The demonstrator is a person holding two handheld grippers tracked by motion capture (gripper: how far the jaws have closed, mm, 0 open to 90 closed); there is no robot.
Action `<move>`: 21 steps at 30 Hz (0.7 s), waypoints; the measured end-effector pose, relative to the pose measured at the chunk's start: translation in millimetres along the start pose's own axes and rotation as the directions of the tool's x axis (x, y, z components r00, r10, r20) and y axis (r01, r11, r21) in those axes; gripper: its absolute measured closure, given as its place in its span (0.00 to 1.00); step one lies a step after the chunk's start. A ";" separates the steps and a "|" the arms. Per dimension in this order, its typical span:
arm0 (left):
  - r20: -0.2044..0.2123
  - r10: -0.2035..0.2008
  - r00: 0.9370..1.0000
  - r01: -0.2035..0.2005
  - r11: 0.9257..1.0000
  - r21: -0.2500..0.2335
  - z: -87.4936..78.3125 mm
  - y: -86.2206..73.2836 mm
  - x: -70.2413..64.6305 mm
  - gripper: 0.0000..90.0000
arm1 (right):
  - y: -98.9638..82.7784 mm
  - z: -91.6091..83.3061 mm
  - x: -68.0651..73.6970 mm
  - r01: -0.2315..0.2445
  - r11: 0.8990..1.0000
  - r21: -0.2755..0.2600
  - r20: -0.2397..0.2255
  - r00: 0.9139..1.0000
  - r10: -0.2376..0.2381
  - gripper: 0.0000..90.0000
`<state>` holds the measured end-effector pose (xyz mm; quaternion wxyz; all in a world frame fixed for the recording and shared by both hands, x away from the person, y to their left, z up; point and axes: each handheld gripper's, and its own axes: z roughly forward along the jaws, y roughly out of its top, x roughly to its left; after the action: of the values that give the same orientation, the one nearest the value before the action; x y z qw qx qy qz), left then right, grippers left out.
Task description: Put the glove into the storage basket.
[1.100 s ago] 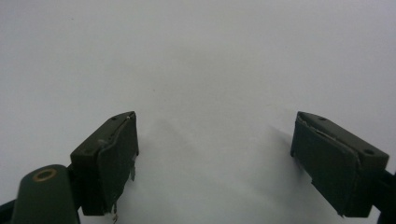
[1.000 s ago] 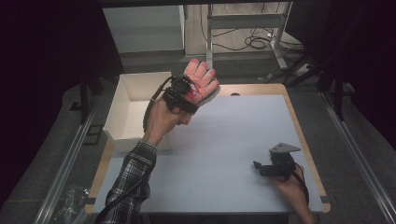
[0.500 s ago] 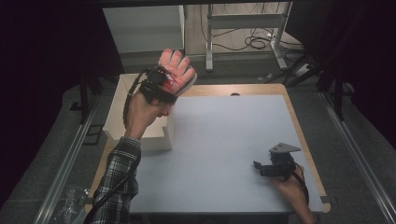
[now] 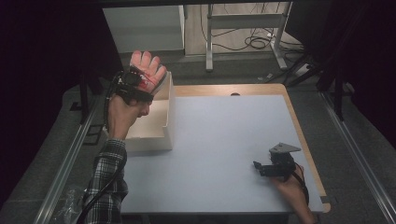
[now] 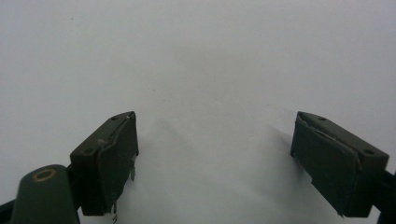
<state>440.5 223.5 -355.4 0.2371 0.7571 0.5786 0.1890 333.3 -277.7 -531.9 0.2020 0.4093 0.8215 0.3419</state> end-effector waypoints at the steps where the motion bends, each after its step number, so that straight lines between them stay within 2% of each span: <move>1: -0.003 -0.011 1.000 0.011 1.000 0.003 4.4 -2.1 3.0 0.41 | 0.0 0.0 0.0 0.001 1.000 0.000 0.000 1.000 -0.001 0.17; 8: -0.016 -0.053 0.998 0.054 0.998 0.029 34.0 -9.0 10.9 0.40 | 0.0 0.0 -0.1 0.000 1.000 0.000 0.001 1.000 0.000 0.17; 18: -0.020 -0.082 0.996 0.083 0.993 0.083 81.4 -14.6 6.5 0.40 | 0.0 0.0 0.0 -0.002 1.000 0.000 0.000 1.000 0.002 0.17; 21: -0.025 -0.084 0.996 0.087 0.990 0.115 95.5 -16.5 5.2 0.39 | 0.0 -0.1 0.0 -0.001 1.000 0.000 0.000 1.000 0.001 0.17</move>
<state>482.4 218.7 -442.8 0.1950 0.7422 0.6229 0.1522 333.3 -277.8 -531.8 0.2019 0.4098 0.8212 0.3420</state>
